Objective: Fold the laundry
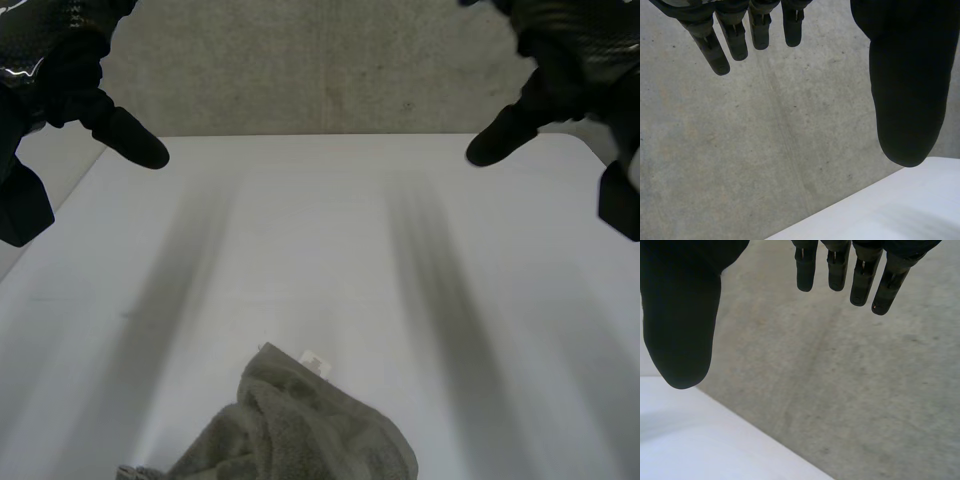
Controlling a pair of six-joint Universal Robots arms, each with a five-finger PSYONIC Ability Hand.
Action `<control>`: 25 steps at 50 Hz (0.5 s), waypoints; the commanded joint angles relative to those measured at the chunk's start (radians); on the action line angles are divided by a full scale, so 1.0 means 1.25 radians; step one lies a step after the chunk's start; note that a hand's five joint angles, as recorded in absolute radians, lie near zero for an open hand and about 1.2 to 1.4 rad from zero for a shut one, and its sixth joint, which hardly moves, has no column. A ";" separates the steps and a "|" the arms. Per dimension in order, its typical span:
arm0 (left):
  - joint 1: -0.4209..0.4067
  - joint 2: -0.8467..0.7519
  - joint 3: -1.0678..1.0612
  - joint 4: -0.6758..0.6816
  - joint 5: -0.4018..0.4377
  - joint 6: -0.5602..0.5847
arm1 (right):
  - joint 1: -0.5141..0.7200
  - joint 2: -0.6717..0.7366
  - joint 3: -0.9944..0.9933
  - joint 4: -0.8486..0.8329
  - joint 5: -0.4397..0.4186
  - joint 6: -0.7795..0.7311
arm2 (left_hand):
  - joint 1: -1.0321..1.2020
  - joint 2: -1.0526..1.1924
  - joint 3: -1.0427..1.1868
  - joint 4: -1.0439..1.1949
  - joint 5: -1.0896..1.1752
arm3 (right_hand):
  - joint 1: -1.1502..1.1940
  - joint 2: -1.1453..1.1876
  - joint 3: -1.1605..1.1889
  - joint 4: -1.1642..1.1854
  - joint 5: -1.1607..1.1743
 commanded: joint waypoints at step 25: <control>0.003 -0.039 -0.302 -0.210 0.020 0.263 | 0.019 0.354 0.128 0.200 -0.310 -0.219 | 0.046 0.057 0.055 0.054 0.022 | -0.033 -0.046 -0.031 -0.049 -0.042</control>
